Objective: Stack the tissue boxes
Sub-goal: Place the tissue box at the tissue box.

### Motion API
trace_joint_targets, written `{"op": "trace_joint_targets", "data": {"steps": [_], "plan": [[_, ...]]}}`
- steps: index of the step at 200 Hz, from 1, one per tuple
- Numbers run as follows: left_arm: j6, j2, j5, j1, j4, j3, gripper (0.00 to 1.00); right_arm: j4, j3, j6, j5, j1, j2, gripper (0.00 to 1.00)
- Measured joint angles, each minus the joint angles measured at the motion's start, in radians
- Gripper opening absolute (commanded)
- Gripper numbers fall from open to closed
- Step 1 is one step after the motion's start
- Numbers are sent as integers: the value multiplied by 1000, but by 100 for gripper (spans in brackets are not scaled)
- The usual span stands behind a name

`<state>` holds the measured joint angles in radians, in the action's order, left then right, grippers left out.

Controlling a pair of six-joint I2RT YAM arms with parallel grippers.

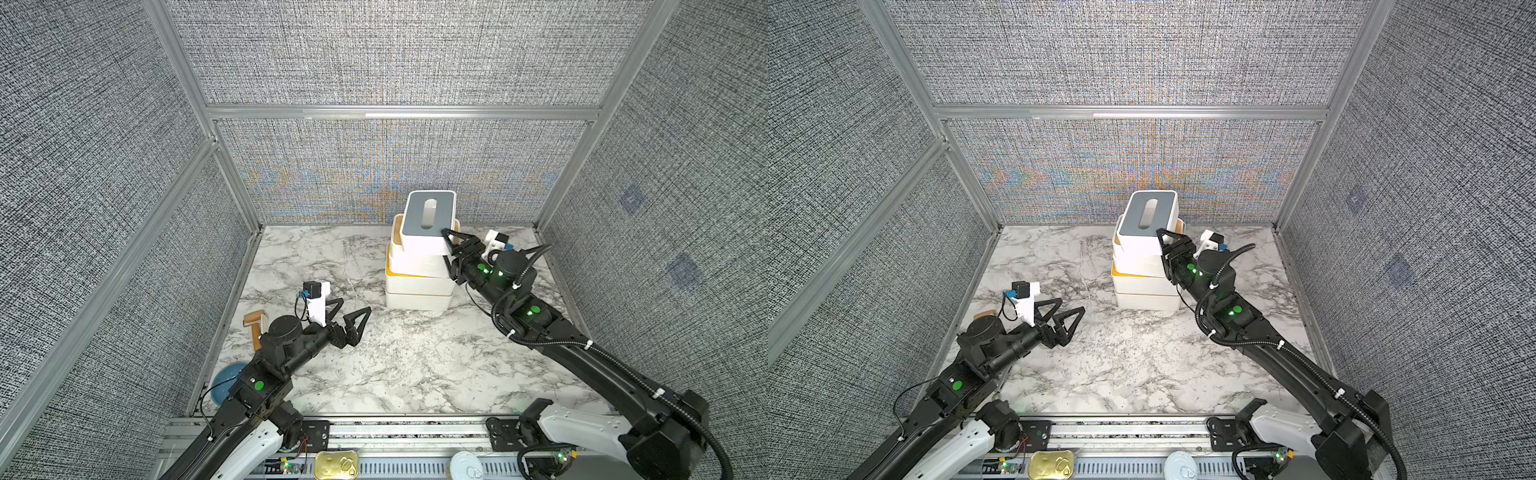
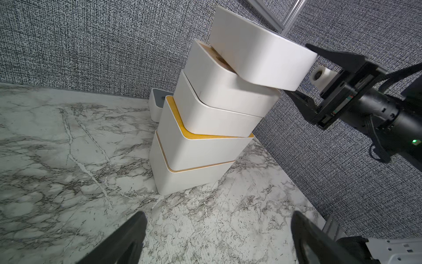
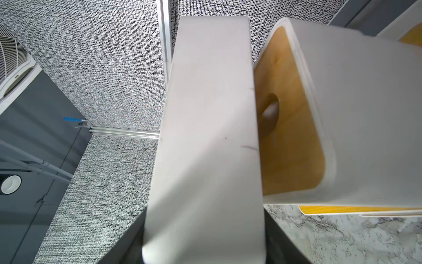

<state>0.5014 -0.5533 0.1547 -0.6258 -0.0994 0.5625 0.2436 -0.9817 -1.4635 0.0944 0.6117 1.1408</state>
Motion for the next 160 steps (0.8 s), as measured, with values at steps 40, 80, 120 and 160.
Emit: {"op": "trace_joint_targets", "data": {"steps": [40, 80, 120, 160], "plan": [[0, -1, -6, 0, 0, 0, 99, -1, 13, -6, -6, -11, -16, 61], [0, -1, -7, 0, 0, 0, 99, 23, 39, -14, -6, -14, -22, 69], [-1, 2, -19, 0, 0, 0, 99, 23, 51, -27, -6, -13, -15, 75], [-1, 4, -22, 0, 0, 0, 99, 32, 51, -29, -10, -13, -15, 89]]}}
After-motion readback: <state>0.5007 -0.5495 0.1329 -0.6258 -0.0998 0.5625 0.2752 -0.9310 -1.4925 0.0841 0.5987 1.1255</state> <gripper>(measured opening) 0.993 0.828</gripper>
